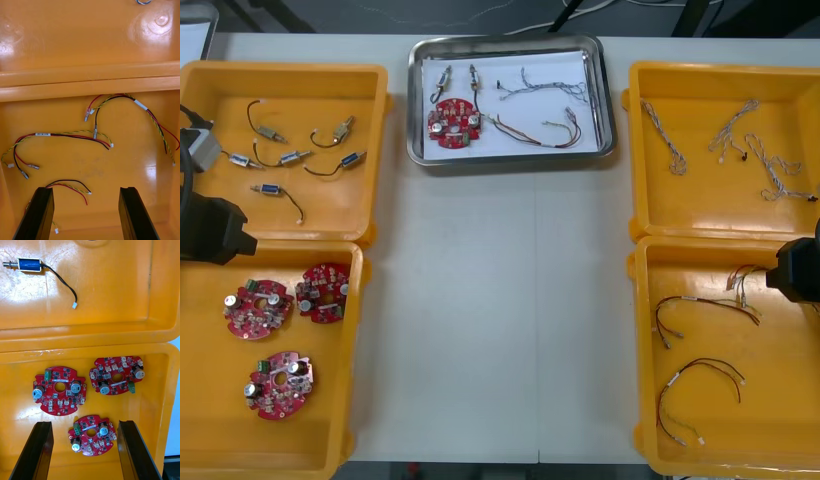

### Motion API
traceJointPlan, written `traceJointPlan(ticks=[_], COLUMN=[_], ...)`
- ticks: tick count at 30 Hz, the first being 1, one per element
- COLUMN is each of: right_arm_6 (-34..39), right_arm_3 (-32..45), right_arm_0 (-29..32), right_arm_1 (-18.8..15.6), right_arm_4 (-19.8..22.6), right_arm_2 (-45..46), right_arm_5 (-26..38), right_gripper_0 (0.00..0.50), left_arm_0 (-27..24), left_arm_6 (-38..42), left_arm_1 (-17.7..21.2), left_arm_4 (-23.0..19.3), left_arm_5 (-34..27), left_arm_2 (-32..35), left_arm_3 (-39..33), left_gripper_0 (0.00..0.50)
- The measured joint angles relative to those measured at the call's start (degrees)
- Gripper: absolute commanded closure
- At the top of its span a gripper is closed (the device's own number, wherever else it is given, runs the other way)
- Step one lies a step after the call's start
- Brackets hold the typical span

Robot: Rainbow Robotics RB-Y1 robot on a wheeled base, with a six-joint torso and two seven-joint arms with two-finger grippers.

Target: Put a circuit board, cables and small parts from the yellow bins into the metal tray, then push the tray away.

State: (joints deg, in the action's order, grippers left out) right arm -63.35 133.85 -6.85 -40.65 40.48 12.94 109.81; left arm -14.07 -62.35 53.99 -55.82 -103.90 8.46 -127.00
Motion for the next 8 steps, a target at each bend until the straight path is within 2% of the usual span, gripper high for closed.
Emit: traceJointPlan(ticks=[8], right_arm_6=[0.0], right_arm_3=[0.0], right_arm_0=[0.0], right_arm_1=[0.0], right_arm_4=[0.0], right_arm_2=[0.0], right_arm_5=[0.0], right_gripper_0=[0.0], left_arm_0=[0.0], left_arm_6=[0.0], left_arm_1=[0.0], left_arm_4=[0.0], left_arm_5=[0.0], left_arm_2=[0.0], left_arm_3=[0.0], left_gripper_0=[0.0])
